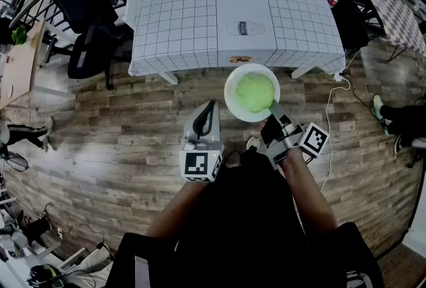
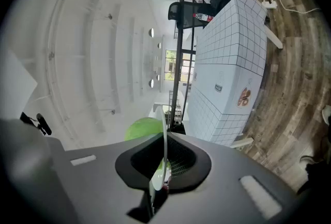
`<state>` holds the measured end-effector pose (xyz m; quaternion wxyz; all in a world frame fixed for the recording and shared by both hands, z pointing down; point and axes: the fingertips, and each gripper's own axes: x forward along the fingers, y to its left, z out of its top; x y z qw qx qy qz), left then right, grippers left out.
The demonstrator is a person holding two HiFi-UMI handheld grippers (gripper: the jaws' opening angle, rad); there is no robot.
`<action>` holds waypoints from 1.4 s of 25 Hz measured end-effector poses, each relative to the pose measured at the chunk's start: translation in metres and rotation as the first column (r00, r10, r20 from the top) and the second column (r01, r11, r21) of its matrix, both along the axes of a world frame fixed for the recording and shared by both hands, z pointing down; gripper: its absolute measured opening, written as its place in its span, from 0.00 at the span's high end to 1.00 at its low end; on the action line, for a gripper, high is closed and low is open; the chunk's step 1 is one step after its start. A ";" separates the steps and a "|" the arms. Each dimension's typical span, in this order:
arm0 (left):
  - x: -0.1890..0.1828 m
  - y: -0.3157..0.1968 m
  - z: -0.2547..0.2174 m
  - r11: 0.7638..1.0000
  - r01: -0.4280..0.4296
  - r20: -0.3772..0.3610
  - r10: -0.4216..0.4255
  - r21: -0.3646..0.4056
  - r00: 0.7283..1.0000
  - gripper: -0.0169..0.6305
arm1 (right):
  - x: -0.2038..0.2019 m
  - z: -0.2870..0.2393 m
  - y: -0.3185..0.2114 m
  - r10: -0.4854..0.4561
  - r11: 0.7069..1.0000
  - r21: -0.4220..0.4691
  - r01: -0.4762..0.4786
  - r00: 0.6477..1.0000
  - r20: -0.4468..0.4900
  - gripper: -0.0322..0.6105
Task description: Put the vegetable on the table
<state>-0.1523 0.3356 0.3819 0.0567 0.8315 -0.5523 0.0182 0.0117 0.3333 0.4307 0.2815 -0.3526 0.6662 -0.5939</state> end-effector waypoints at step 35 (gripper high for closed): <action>0.075 -0.012 -0.020 0.985 0.125 0.038 -0.131 0.122 0.991 0.96 | 0.104 -0.004 -0.013 -0.057 0.997 0.054 0.060 0.997 -0.048 0.94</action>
